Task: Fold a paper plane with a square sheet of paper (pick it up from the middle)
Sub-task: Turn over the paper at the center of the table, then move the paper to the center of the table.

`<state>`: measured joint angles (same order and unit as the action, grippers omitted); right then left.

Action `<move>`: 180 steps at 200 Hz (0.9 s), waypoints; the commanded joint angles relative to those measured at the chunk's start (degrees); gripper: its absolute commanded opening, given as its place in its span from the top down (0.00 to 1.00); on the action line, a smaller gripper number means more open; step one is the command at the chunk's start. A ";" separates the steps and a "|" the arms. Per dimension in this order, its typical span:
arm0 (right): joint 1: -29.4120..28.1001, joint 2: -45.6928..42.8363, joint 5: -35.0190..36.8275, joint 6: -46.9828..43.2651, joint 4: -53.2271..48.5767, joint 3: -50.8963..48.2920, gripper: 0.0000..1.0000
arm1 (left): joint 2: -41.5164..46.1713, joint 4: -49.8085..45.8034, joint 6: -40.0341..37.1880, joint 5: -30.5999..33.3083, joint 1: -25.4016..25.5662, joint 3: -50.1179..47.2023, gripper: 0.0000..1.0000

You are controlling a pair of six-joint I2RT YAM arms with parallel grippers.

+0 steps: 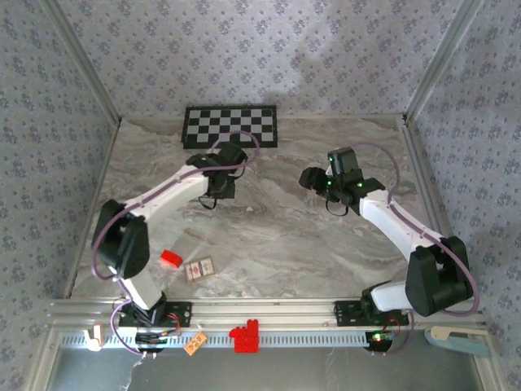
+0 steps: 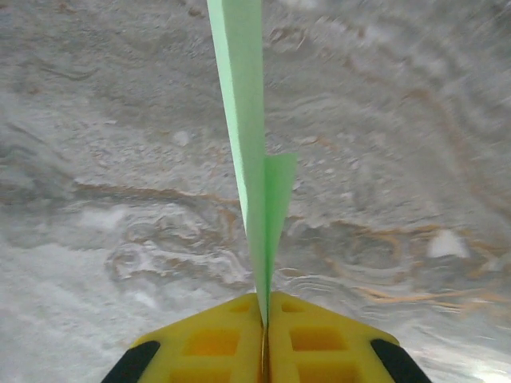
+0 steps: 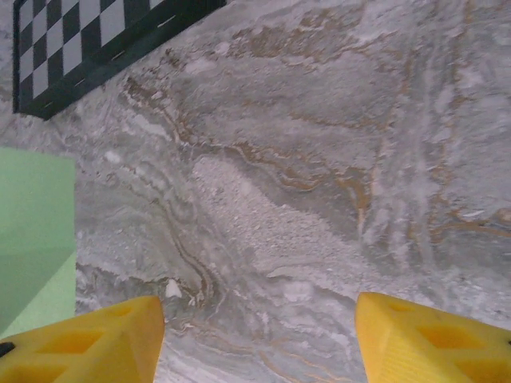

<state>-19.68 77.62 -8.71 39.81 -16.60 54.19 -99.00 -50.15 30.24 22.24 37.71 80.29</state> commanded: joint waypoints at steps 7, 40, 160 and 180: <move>1.19 -2.47 3.96 1.53 -2.07 -2.31 0.34 | -6.84 -10.23 1.44 10.59 3.83 6.41 0.90; 2.62 -3.95 5.08 2.99 -2.38 -4.07 0.34 | -11.33 -5.33 3.40 -0.77 5.56 7.85 0.81; -10.30 14.67 -4.47 -0.55 2.43 6.89 0.41 | 5.50 19.21 11.25 -34.52 -10.75 -11.39 0.37; -15.34 21.91 -6.75 -0.50 2.86 12.95 0.44 | 10.35 20.14 13.18 -32.97 -16.61 -17.49 0.33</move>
<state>-30.28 93.34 -11.25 40.84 -15.27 60.73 -94.02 -32.71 39.99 -9.93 26.22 68.25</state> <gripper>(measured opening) 0.570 0.658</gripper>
